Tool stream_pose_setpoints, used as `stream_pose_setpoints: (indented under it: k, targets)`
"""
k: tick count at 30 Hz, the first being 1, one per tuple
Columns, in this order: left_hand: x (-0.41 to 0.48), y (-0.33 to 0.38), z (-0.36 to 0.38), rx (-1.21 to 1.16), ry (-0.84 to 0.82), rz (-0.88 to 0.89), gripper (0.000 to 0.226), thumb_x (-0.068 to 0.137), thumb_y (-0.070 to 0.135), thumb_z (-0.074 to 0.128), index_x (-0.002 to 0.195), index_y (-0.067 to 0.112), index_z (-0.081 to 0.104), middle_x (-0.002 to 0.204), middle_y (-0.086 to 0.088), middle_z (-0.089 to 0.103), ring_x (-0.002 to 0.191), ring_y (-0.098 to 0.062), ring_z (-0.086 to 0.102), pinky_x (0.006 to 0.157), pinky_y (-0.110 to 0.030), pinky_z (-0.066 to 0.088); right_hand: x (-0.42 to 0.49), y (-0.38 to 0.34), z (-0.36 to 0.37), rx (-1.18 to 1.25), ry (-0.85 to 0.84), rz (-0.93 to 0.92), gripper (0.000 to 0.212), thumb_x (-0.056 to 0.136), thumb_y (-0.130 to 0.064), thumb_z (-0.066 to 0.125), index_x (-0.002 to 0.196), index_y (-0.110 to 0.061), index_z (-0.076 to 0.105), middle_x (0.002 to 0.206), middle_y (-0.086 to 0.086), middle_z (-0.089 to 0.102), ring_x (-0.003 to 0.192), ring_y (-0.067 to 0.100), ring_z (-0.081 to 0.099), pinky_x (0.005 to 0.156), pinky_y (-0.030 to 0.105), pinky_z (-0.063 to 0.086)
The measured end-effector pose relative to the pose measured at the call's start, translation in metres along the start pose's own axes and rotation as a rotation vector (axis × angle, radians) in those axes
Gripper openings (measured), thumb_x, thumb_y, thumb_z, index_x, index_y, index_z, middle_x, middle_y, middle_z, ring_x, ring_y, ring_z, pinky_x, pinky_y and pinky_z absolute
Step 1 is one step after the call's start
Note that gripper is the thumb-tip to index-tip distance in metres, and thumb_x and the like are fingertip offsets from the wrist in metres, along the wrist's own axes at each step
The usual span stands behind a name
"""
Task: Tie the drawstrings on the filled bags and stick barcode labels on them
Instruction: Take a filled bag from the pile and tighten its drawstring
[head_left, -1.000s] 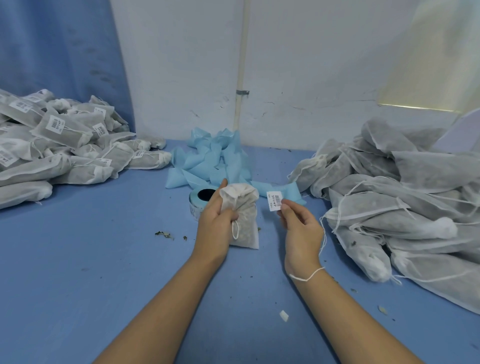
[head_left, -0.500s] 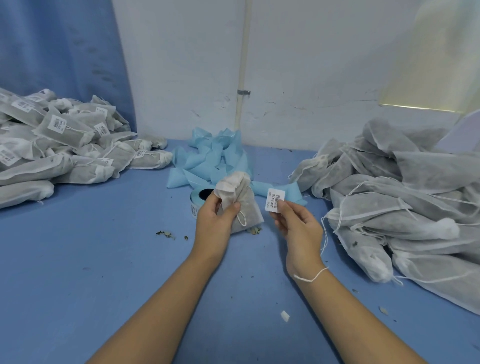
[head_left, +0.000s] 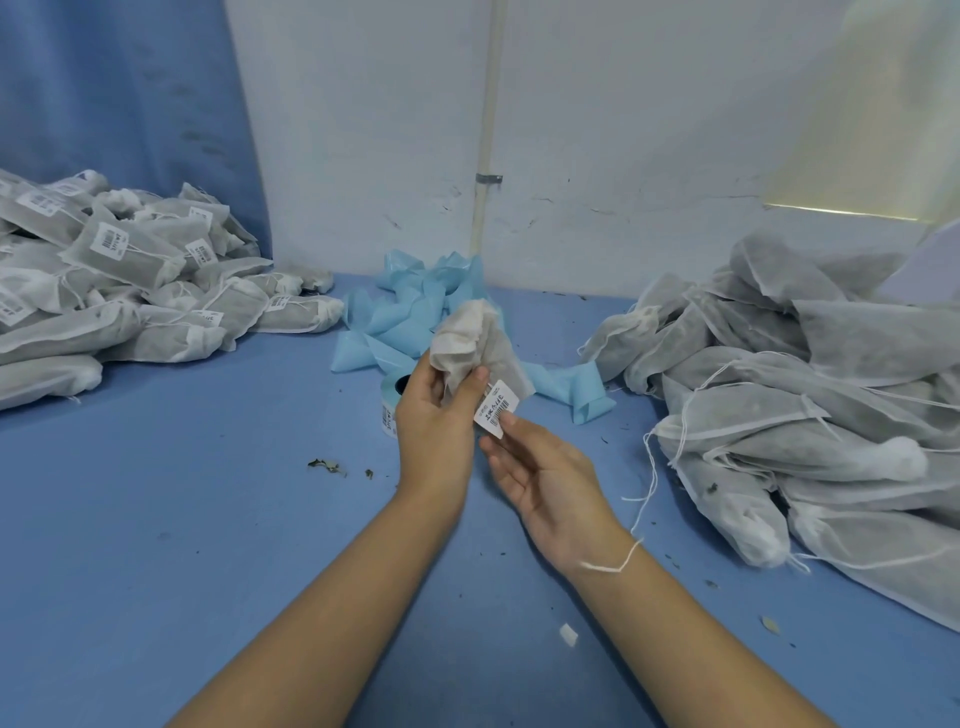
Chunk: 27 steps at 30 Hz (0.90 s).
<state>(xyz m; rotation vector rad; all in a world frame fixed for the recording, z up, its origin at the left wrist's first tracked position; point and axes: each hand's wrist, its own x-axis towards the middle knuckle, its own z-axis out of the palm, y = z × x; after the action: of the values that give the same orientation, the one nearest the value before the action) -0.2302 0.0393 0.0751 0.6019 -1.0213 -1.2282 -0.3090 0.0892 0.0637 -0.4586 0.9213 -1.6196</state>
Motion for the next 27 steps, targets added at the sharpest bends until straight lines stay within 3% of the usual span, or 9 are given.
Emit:
stream_pose_setpoints:
  k: [9,12,15,18,21,23,27]
  targets:
    - [0.0,0.001,-0.003,0.044,-0.028,-0.012,0.016,0.087,0.005,0.064,0.088,0.02,0.065,0.083,0.003,0.068,0.077,-0.011,0.064,0.067,-0.02,0.052,0.0,0.0,0.003,-0.218,-0.027,-0.006,0.017,0.088,-0.025,0.066,0.086,-0.008,0.067,0.074,0.007,0.072,0.063,0.017,0.07,0.053,0.021,0.053]
    - [0.002,0.004,-0.005,0.053,-0.043,-0.048,0.013,0.087,0.005,0.064,0.084,0.018,0.065,0.074,0.006,0.068,0.07,-0.009,0.063,0.063,-0.021,0.053,0.003,0.002,0.001,-0.188,-0.019,-0.051,0.021,0.087,-0.019,0.068,0.101,-0.004,0.062,0.087,0.007,0.072,0.074,0.018,0.07,0.065,0.027,0.058]
    - [0.003,0.005,-0.009,0.098,-0.079,-0.108,0.013,0.085,0.005,0.065,0.077,0.015,0.063,0.062,0.009,0.066,0.06,-0.006,0.062,0.056,-0.02,0.051,0.005,0.001,-0.004,-0.158,-0.061,-0.119,0.017,0.086,-0.007,0.066,0.101,-0.007,0.058,0.095,0.011,0.069,0.085,0.018,0.067,0.082,0.033,0.057]
    - [0.003,0.003,-0.009,0.161,-0.124,-0.162,0.013,0.085,0.008,0.067,0.076,0.016,0.063,0.06,0.01,0.066,0.058,-0.004,0.064,0.054,-0.018,0.05,0.005,-0.003,-0.008,-0.166,-0.138,-0.15,0.019,0.085,0.0,0.063,0.103,-0.005,0.061,0.088,0.008,0.07,0.08,0.015,0.069,0.072,0.027,0.056]
    - [0.002,0.003,-0.008,0.168,-0.177,-0.176,0.007,0.084,0.017,0.07,0.09,0.014,0.067,0.078,0.007,0.072,0.074,-0.007,0.067,0.066,-0.019,0.053,0.007,-0.005,-0.01,-0.075,-0.134,-0.15,0.026,0.076,-0.002,0.066,0.101,-0.007,0.064,0.085,0.007,0.07,0.077,0.015,0.068,0.068,0.025,0.055]
    - [0.001,0.002,-0.008,0.161,-0.23,-0.183,0.027,0.082,0.022,0.072,0.107,0.015,0.068,0.098,0.002,0.073,0.091,-0.011,0.068,0.078,-0.021,0.053,0.008,-0.007,-0.012,0.003,-0.108,-0.152,0.032,0.073,-0.007,0.067,0.104,-0.009,0.064,0.085,0.005,0.07,0.077,0.014,0.067,0.067,0.023,0.055]
    - [-0.009,-0.004,-0.007,0.126,-0.293,-0.203,0.016,0.083,0.015,0.071,0.099,0.017,0.07,0.091,0.003,0.075,0.087,-0.01,0.071,0.072,-0.016,0.052,0.013,-0.01,-0.017,0.068,-0.064,-0.164,0.026,0.081,-0.008,0.064,0.107,-0.011,0.064,0.092,0.005,0.071,0.081,0.013,0.068,0.072,0.022,0.054]
